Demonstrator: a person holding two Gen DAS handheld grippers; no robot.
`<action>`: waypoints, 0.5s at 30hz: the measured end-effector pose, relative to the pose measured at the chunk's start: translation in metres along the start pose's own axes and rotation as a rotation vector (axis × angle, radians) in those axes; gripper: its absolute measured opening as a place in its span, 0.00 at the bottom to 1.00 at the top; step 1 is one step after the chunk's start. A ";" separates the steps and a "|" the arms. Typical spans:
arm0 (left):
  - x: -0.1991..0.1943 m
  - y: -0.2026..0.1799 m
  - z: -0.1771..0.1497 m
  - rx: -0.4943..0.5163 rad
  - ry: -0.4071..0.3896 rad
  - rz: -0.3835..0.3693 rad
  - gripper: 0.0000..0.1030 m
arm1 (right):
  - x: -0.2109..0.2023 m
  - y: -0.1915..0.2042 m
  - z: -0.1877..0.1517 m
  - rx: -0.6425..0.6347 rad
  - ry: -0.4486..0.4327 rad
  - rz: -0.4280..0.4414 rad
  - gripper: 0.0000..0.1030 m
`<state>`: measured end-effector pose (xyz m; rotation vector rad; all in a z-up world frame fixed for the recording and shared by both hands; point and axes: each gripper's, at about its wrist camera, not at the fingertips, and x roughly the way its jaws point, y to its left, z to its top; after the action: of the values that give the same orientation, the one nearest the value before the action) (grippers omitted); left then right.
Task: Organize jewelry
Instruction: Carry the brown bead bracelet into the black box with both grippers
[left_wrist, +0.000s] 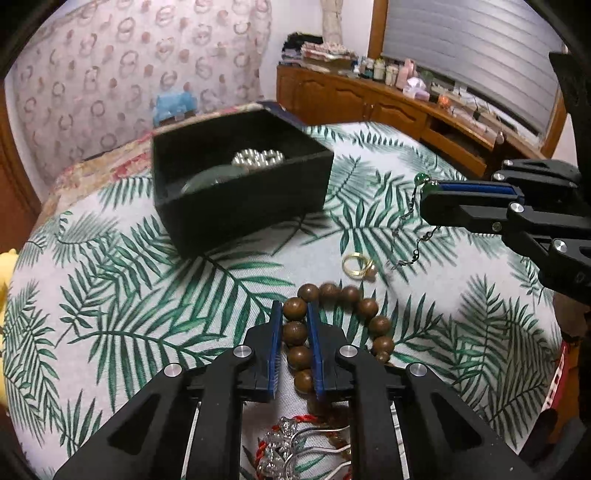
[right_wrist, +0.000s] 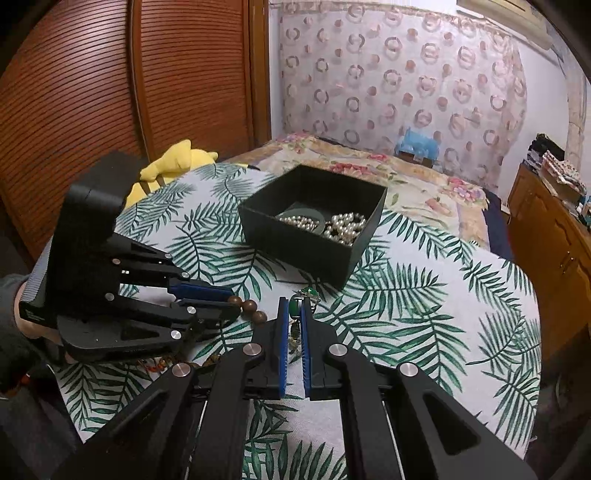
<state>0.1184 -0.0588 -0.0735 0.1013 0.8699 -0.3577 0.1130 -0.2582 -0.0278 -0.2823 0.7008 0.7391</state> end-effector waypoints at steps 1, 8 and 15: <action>-0.004 0.000 0.001 -0.007 -0.013 -0.005 0.12 | -0.002 0.000 0.001 -0.001 -0.006 -0.001 0.07; -0.044 -0.004 0.018 -0.010 -0.135 -0.012 0.12 | -0.015 -0.003 0.014 -0.011 -0.042 -0.009 0.07; -0.069 -0.003 0.043 -0.009 -0.221 -0.018 0.12 | -0.015 -0.010 0.031 -0.020 -0.071 -0.002 0.07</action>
<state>0.1077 -0.0533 0.0068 0.0447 0.6536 -0.3741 0.1270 -0.2583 0.0051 -0.2739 0.6259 0.7509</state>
